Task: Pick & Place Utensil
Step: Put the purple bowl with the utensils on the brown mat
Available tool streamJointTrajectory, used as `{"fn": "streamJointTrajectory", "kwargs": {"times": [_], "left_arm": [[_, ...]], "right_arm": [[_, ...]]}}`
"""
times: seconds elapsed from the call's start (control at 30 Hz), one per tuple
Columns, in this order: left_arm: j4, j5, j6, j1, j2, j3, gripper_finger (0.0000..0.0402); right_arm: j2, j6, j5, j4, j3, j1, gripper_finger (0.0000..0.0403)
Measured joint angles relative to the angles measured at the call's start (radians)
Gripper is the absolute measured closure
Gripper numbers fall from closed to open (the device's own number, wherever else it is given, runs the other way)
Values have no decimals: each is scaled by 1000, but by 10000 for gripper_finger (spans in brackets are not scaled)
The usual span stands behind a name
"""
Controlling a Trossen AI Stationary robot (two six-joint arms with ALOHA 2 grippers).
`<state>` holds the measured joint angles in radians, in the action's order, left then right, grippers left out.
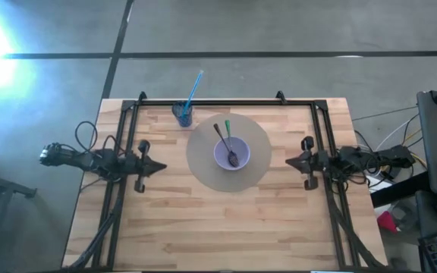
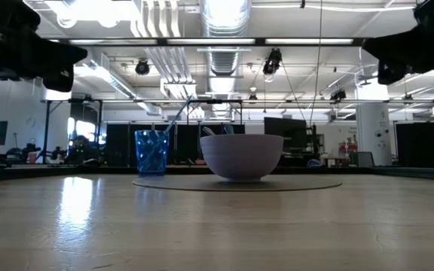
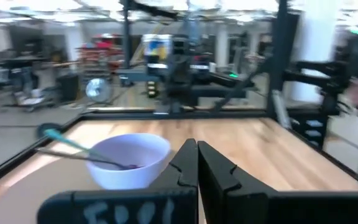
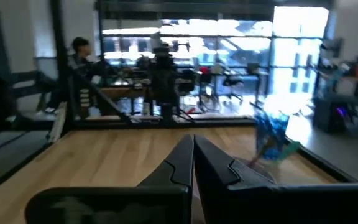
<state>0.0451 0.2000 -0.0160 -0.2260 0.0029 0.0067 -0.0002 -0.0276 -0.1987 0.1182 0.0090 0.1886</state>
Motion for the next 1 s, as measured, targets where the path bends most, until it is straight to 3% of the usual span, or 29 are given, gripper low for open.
{"fn": "streamJointTrajectory", "kwargs": {"times": [0.17,1.0], "left_arm": [[6,73,22,2,2,0,401],[0,79,25,1,4,-1,401]], "right_arm": [[2,84,-80,-17,0,0,394],[37,80,-85,-68,0,0,394]]}}
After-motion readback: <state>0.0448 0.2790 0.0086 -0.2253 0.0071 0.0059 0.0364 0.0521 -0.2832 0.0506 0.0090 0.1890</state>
